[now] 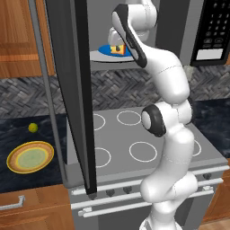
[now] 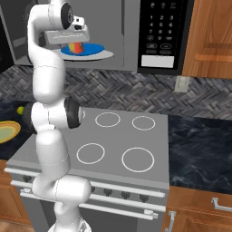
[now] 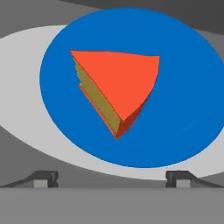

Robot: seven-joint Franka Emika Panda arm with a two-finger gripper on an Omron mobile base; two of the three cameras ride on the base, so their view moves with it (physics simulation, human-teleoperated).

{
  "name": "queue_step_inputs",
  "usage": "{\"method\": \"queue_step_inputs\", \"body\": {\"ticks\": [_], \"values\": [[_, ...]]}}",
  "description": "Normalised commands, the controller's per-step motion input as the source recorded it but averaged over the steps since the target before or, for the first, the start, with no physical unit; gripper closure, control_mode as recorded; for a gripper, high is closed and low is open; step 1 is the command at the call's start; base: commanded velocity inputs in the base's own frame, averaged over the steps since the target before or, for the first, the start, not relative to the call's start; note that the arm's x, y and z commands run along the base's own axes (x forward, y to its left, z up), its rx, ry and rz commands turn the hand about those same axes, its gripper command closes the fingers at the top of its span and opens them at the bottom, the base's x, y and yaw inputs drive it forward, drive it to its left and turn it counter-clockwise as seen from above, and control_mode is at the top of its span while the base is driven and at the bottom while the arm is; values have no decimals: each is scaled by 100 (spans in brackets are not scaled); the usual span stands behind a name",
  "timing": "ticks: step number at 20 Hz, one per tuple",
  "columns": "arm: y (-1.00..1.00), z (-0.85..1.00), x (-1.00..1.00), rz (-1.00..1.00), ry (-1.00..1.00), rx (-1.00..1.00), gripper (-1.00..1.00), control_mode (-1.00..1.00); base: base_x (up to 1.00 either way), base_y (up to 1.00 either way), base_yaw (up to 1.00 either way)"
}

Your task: Pick the cheese from the counter and place it in the microwave.

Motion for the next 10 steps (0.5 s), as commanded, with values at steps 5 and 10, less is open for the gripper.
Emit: {"method": "queue_step_inputs", "body": {"ticks": [5,10], "values": [[1,-54,-44,0,-18,4,-100,-100,0,0,0],[0,-28,-67,0,-22,3,-100,-100,0,0,0]]}}
